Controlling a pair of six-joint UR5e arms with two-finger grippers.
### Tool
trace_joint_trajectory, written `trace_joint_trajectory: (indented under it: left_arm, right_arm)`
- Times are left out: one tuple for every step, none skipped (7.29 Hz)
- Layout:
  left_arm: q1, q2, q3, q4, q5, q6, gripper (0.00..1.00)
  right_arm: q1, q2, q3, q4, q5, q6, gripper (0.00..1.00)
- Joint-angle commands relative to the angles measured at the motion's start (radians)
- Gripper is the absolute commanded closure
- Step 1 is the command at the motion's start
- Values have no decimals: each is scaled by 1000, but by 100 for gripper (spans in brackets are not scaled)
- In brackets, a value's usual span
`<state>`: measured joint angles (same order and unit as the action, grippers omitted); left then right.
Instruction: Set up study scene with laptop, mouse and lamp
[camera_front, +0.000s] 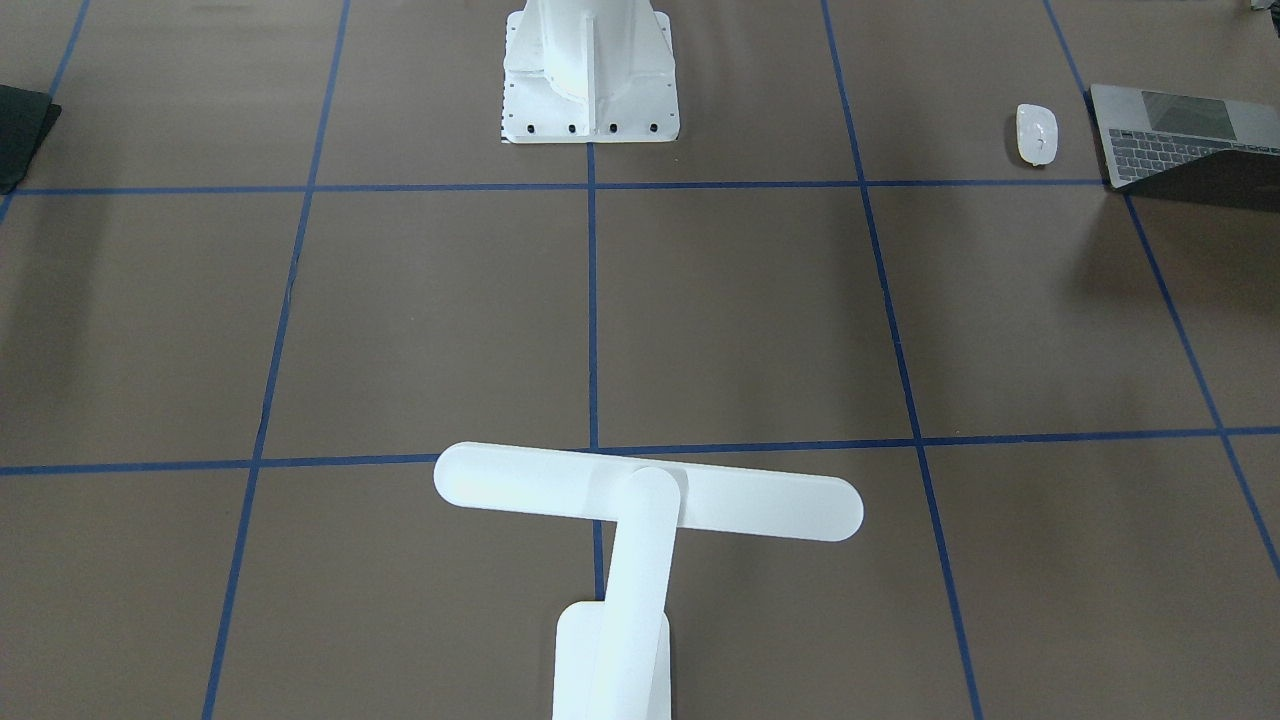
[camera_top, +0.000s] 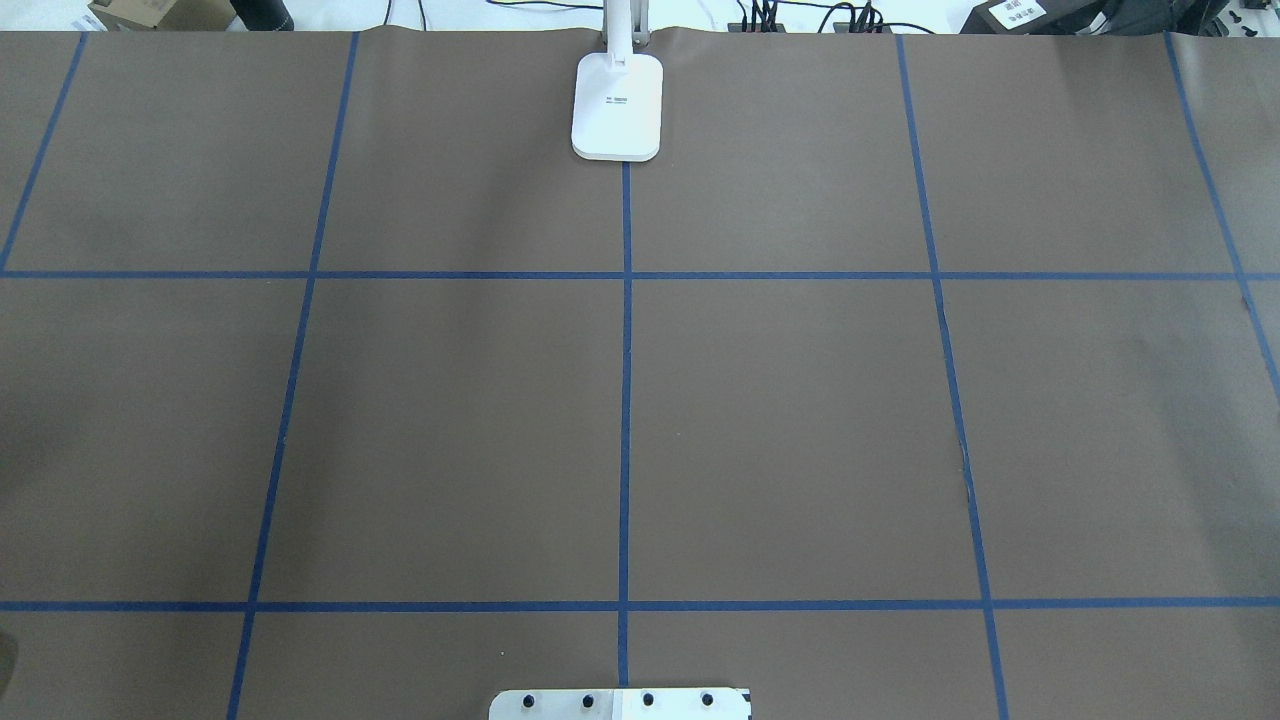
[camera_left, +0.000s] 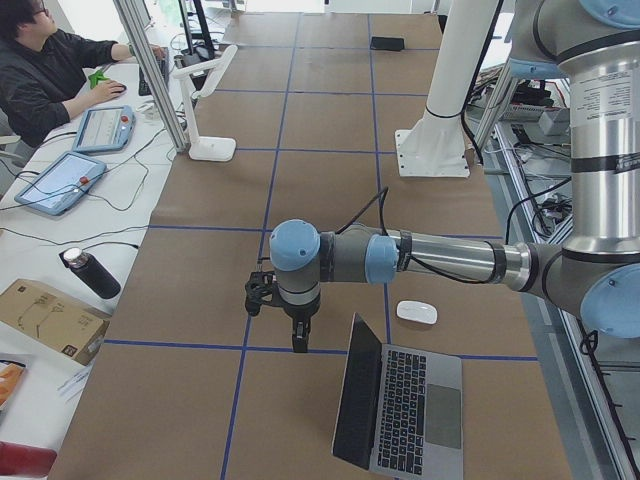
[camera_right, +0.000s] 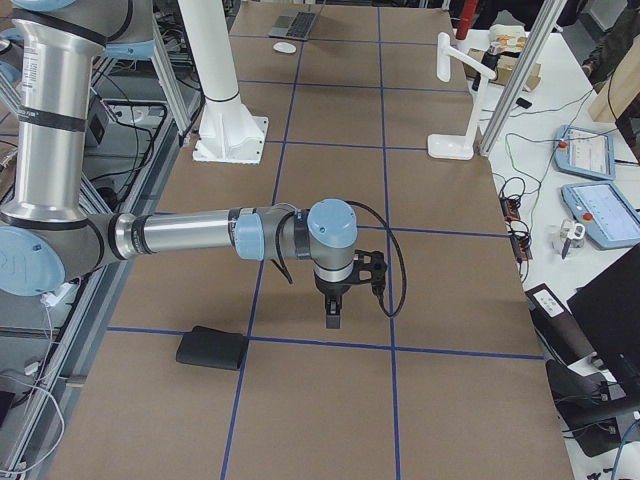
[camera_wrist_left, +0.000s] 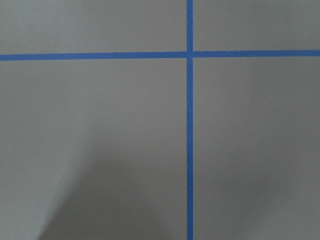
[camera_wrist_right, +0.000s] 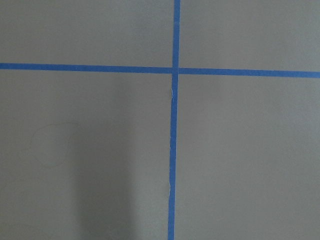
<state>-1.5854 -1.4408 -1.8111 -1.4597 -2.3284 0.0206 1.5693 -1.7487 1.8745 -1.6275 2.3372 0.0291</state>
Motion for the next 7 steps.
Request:
trace_joint_trajectory:
  left_arm:
    - [1, -23, 4, 4, 4, -2, 0]
    - [2, -24, 6, 5, 6, -7, 0]
    - [1, -26, 28, 7, 6, -75, 0]
    - [-1, -17, 38, 6, 3, -197, 0]
    - [-4, -7, 26, 13, 0, -291, 0]
    - [-8, 9, 19, 16, 0, -324, 0]
    - [-40, 16, 19, 18, 3, -333, 0]
  right_arm:
    - [0, -2, 0, 0, 20, 0, 1]
    - [0, 3, 2, 2, 21, 0, 1]
    - [0, 9, -5, 0, 14, -2, 1]
    - [0, 11, 0, 2, 17, -2, 1]
    - [0, 20, -3, 0, 17, -3, 1]
    - [-2, 29, -2, -11, 19, -2, 1]
    - [-2, 29, 0, -9, 19, -2, 1]
